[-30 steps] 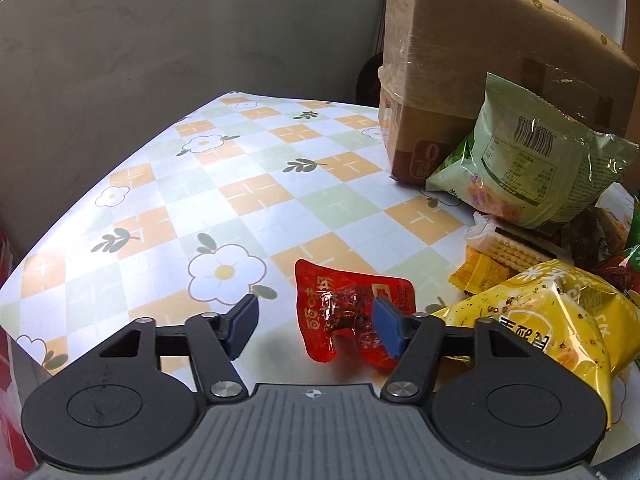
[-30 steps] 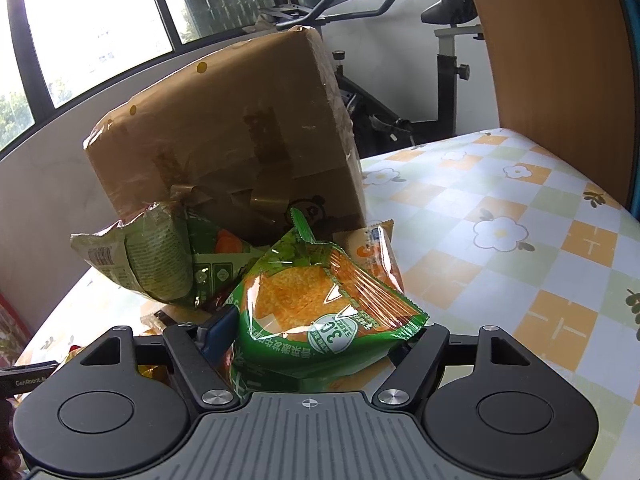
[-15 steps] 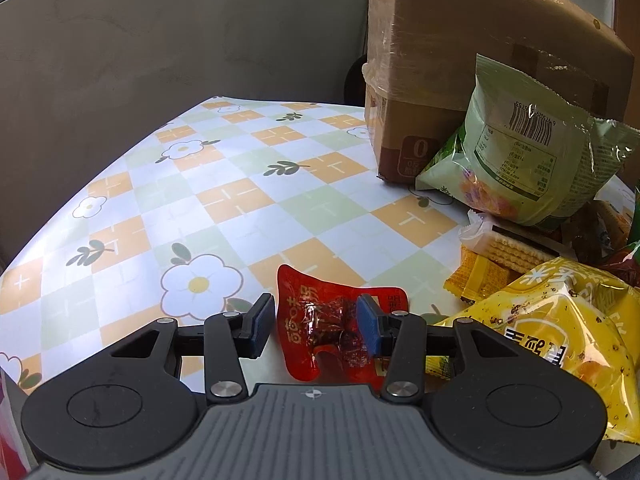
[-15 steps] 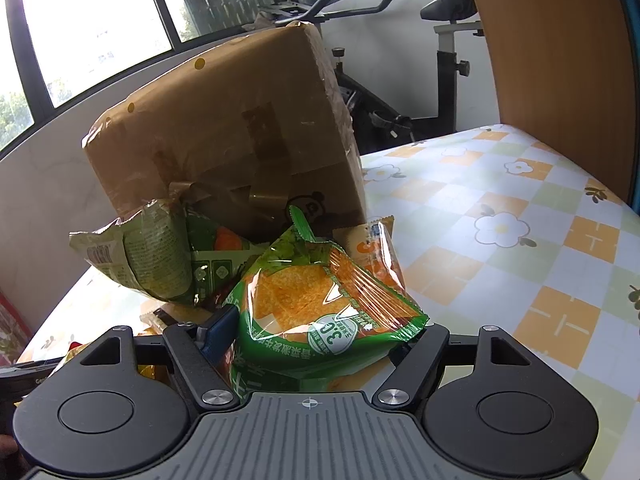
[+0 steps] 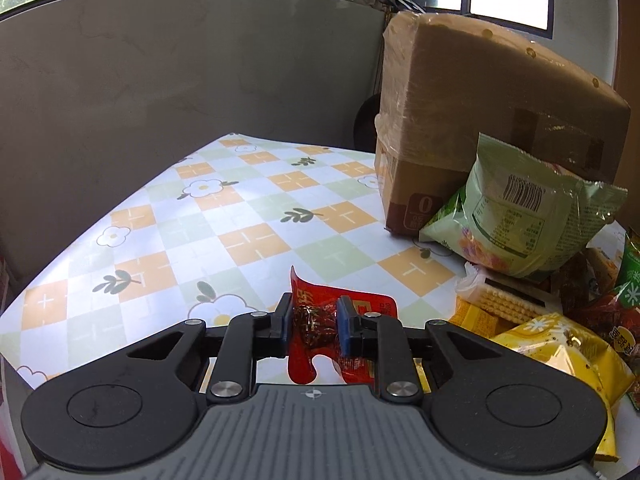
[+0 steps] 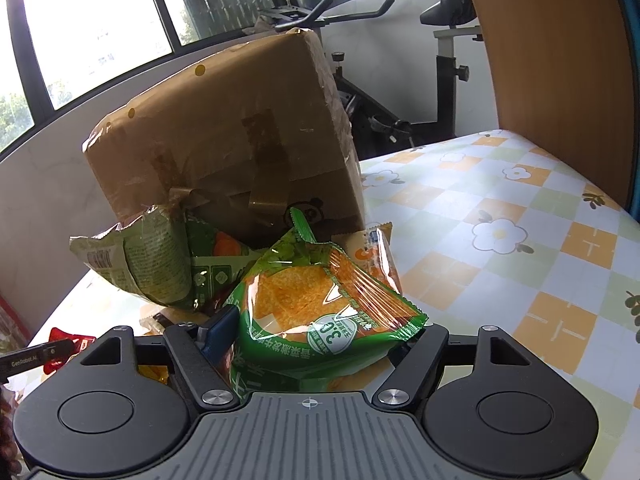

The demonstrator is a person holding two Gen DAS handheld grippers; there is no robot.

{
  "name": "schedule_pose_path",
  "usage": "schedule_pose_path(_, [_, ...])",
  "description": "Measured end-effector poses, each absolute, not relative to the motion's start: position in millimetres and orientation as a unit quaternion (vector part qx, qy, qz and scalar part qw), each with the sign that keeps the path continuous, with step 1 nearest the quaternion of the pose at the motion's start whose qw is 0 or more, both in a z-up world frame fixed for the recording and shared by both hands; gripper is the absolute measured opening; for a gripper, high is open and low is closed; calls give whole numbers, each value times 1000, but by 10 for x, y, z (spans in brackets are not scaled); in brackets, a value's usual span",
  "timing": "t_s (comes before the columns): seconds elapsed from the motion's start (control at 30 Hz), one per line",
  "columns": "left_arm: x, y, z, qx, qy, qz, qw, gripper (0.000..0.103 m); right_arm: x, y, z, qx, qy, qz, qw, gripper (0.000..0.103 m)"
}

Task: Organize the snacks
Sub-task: 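Lift the red packet toward the box with the left tool while the right tool holds the green bag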

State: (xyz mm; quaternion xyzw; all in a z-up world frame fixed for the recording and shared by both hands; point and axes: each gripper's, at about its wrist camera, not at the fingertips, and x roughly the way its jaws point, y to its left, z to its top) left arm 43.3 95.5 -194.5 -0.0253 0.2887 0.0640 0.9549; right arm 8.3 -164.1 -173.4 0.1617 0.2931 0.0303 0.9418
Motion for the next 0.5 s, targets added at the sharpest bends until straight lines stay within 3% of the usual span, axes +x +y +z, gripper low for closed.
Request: schedule_pose_path(0.5, [375, 1035, -1434, -34, 226, 77, 971, 23, -80, -1924, -1403, 164, 232, 1, 959, 64])
